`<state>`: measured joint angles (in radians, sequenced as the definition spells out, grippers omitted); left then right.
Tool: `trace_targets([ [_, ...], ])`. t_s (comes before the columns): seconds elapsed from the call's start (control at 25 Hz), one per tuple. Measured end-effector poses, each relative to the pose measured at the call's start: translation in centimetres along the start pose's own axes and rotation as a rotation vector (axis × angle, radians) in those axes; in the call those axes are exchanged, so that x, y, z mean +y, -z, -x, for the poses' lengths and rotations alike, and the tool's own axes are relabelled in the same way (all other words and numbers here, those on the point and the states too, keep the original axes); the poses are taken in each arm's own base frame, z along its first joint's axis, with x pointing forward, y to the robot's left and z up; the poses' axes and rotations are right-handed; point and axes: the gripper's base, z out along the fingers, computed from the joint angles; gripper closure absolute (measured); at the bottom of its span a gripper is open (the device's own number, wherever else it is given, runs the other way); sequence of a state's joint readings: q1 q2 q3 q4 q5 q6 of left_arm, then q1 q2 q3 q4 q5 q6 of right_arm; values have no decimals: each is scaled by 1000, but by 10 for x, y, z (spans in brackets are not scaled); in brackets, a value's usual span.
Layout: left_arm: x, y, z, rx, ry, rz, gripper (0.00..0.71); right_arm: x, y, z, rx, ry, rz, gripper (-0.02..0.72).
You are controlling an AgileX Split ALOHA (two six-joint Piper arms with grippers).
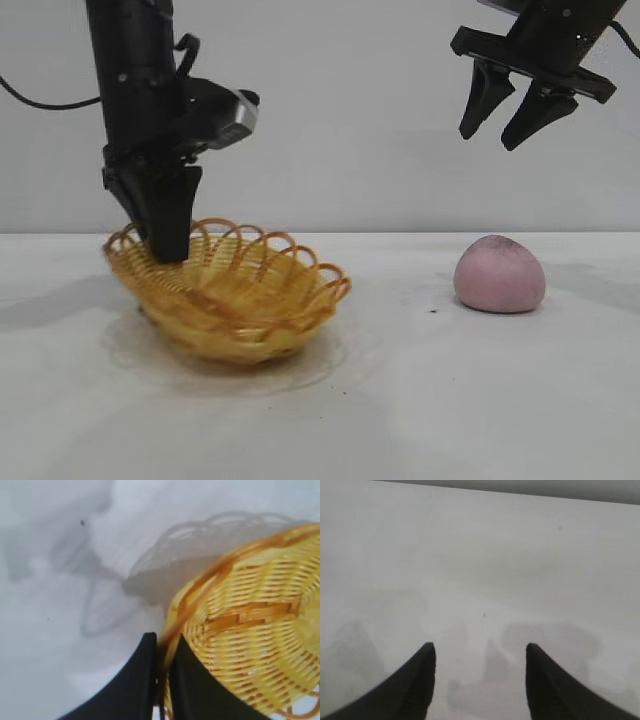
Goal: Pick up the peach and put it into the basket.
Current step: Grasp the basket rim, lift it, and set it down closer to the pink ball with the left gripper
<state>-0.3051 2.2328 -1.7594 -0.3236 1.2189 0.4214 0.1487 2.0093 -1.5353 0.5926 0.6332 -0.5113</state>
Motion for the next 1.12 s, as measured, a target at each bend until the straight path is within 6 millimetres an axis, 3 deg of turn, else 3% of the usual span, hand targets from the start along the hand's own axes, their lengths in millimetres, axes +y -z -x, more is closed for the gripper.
trace_targets([
  [0.2,13,9,0,-71,273,-122,710,0,0,0,0,-1,0,364],
  [0.48,8,11,7,-135,448,-231,710,0,0,0,0,-1,0,364],
  [0.84,8,-17,-4,-154,653,-306,710,0,0,0,-1,-2,1,364],
  [1.12,-3,-42,-19,-196,700,-305,710,0,0,0,-1,-3,1,364],
])
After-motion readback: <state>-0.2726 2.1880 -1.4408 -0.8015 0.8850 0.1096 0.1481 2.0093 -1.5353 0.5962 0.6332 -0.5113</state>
